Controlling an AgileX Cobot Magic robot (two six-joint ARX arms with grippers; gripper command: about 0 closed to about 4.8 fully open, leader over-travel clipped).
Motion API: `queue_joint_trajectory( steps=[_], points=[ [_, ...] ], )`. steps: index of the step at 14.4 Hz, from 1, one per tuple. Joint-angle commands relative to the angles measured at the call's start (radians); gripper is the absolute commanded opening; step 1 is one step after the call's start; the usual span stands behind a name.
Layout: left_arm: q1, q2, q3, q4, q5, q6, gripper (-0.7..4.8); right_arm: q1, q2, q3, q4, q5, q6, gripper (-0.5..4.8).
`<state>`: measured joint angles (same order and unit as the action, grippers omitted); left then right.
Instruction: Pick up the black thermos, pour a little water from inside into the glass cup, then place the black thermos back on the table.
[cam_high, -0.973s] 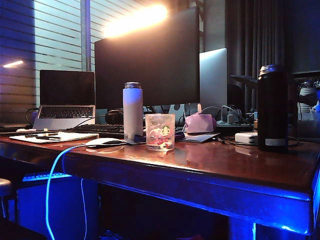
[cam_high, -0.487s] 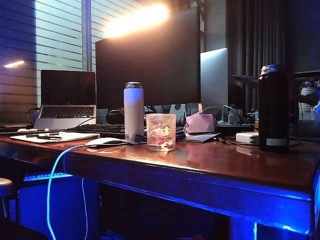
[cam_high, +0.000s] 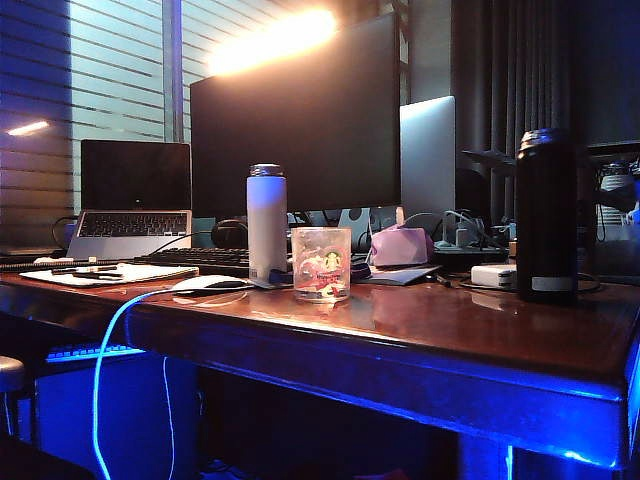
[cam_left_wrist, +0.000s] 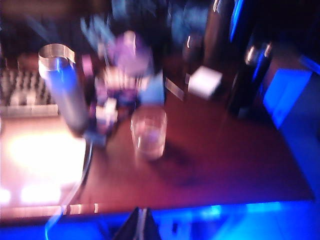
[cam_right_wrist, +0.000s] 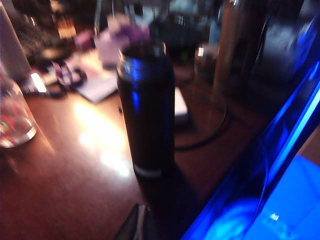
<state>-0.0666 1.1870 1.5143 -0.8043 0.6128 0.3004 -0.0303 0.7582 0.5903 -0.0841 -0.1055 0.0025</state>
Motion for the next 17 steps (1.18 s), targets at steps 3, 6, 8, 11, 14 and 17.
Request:
queue_joint_trajectory(
  steps=[3,6,8,11,14,17],
  points=[
    [-0.071,0.037,0.011,-0.063,-0.219,0.089,0.19,0.000,0.192,0.008,0.165,-0.005,-0.004,-0.04],
    [-0.072,0.045,0.010,-0.061,-0.257,0.088,0.20,0.001,0.241,0.007,0.325,-0.008,-0.003,-0.04],
    [-0.072,0.045,0.010,-0.044,-0.258,0.089,0.21,0.001,0.245,0.007,0.374,-0.003,-0.003,-0.04],
    [-0.072,0.045,0.010,-0.024,-0.258,0.089,0.21,0.001,0.293,0.005,0.420,-0.022,-0.003,1.80],
    [-0.072,0.045,0.010,-0.025,-0.258,0.089,0.21,0.001,0.384,0.005,0.469,-0.030,0.000,4.79],
    [-0.072,0.045,0.010,-0.025,-0.257,0.089,0.21,0.003,0.423,0.006,0.510,-0.122,0.060,4.79]
  ],
)
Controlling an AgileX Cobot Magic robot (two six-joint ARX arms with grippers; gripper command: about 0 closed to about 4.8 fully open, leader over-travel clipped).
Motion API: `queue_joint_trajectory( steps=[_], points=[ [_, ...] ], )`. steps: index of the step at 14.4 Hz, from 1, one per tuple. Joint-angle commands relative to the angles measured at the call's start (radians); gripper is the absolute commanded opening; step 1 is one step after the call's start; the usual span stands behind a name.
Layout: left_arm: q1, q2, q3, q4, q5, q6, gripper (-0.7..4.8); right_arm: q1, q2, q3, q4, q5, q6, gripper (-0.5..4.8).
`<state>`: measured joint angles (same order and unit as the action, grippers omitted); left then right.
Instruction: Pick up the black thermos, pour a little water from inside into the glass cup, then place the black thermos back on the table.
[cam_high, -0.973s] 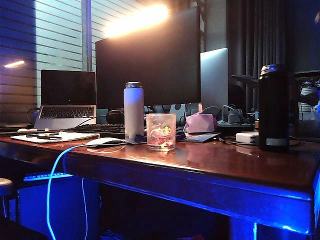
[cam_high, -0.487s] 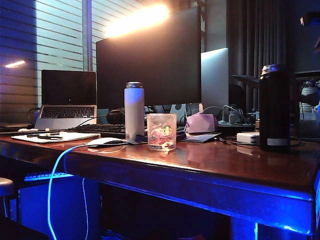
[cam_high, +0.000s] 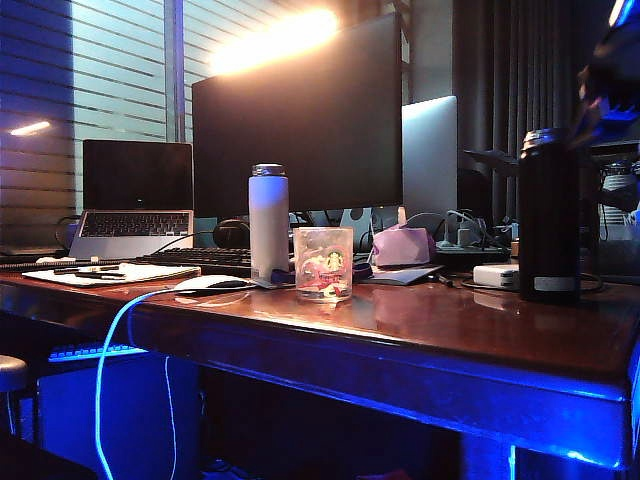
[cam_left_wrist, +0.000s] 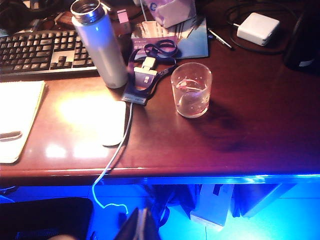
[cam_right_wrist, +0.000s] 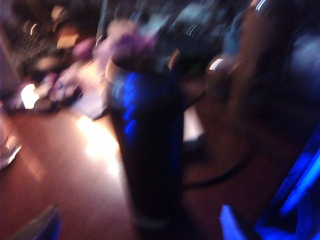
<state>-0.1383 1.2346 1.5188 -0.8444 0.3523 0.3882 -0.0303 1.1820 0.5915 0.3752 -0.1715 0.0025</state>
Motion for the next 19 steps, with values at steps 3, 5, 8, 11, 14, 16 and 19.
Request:
queue_joint_trajectory(
  steps=[3,5,8,11,14,16,19],
  points=[
    [0.000,-0.003,0.006,0.015,0.003,0.001,0.21,0.014,0.006,0.004,0.124,-0.019,0.111,4.79],
    [0.000,-0.003,0.006,0.015,0.003,0.000,0.21,0.070,0.048,0.000,0.208,0.064,0.101,4.79],
    [0.000,-0.003,0.006,0.015,0.003,0.001,0.21,0.179,0.164,-0.002,0.385,0.260,0.090,4.79],
    [0.000,-0.003,0.005,0.015,0.003,0.001,0.21,0.246,0.257,-0.008,0.463,0.469,0.090,4.79],
    [0.000,-0.003,0.005,0.015,0.003,0.001,0.21,0.264,0.343,-0.016,0.539,0.510,0.075,4.79],
    [0.000,-0.003,0.005,0.015,0.003,0.001,0.21,0.264,0.411,-0.016,0.624,0.511,0.063,4.79],
    [0.000,-0.003,0.005,0.015,0.003,0.000,0.21,0.263,0.512,-0.016,0.735,0.509,0.019,4.79]
  ],
)
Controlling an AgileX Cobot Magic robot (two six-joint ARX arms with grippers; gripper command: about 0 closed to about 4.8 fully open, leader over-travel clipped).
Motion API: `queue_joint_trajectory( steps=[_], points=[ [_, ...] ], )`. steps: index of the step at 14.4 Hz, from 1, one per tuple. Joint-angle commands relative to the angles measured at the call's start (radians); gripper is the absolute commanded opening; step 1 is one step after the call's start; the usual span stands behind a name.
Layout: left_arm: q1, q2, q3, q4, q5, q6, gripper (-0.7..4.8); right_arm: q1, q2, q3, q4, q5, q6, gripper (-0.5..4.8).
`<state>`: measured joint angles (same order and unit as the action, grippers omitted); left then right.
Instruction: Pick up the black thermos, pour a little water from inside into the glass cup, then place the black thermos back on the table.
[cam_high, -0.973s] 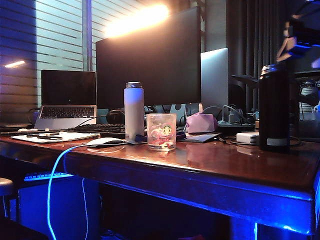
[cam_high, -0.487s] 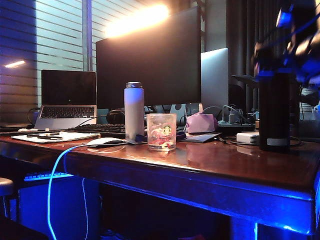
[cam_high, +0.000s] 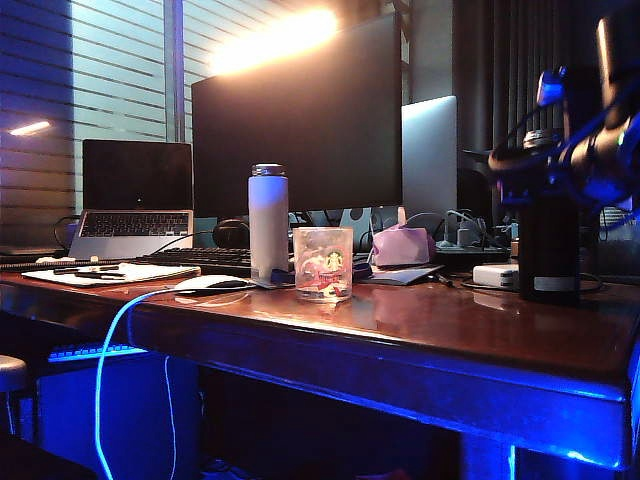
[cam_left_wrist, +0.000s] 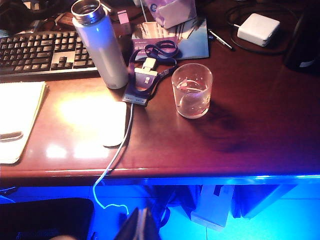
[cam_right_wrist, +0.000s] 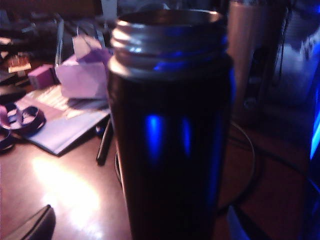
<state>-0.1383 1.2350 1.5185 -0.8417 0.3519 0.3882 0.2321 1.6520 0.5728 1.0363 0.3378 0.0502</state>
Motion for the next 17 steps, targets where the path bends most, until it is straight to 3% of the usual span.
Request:
queue_joint_trajectory(
  steps=[1,12,17],
  points=[
    [0.000,-0.003,0.005,0.013,0.003,0.001,0.21,-0.003,0.064,0.003,0.092,0.000,-0.031,4.79],
    [0.000,-0.003,0.005,0.012,0.004,0.000,0.22,-0.031,0.186,0.074,0.177,0.090,-0.084,4.79],
    [0.000,-0.003,0.005,0.013,0.004,0.000,0.21,-0.067,0.220,0.129,0.173,0.045,-0.084,4.79]
  ],
)
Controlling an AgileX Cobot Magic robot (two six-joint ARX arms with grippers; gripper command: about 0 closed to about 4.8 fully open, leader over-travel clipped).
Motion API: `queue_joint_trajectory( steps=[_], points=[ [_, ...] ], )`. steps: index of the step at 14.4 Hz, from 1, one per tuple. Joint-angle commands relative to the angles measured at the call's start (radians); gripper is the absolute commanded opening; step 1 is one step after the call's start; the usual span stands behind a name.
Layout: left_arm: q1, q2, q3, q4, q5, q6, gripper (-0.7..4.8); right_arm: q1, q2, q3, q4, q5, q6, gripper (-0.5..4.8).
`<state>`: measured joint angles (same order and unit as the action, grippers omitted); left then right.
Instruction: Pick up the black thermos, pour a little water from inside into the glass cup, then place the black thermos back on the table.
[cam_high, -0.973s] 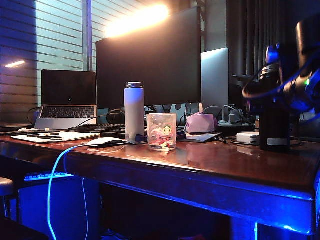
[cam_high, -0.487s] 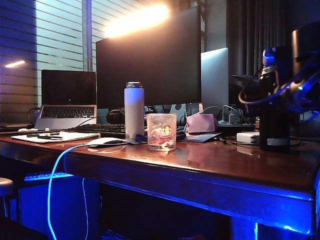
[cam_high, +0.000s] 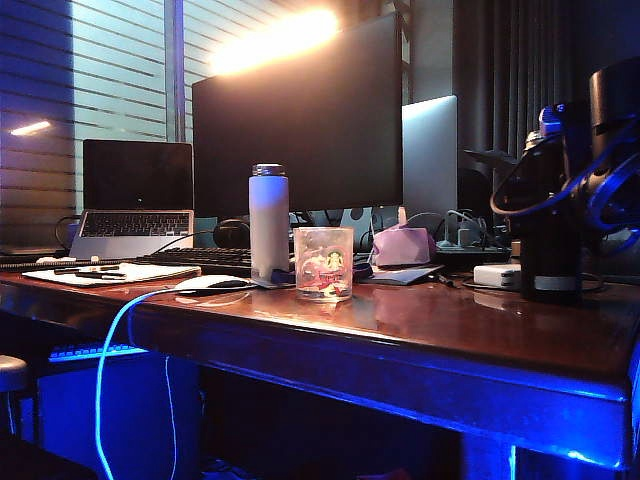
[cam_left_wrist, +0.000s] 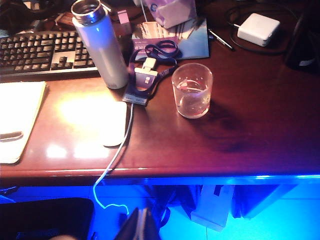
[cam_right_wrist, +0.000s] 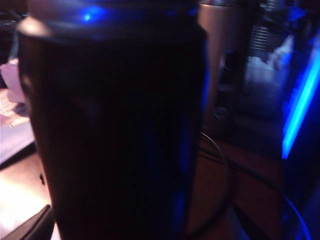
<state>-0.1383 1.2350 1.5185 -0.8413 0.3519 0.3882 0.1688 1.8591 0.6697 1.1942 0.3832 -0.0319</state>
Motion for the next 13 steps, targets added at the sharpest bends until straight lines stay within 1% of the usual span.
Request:
queue_joint_trajectory(
  steps=[1,5,7,13],
  points=[
    [0.000,-0.003,0.005,0.012,0.004,0.000,0.21,-0.003,0.021,0.048,0.012,-0.003,-0.002,4.79],
    [0.000,-0.003,0.005,0.012,0.004,0.000,0.21,-0.003,0.048,0.091,0.002,-0.005,-0.002,4.79],
    [0.000,-0.003,0.005,0.012,0.004,0.000,0.21,-0.003,0.072,0.126,-0.023,-0.023,-0.003,4.79],
    [0.000,-0.003,0.005,0.011,0.003,0.000,0.21,-0.034,0.095,0.166,-0.031,0.003,-0.002,4.79]
  ],
)
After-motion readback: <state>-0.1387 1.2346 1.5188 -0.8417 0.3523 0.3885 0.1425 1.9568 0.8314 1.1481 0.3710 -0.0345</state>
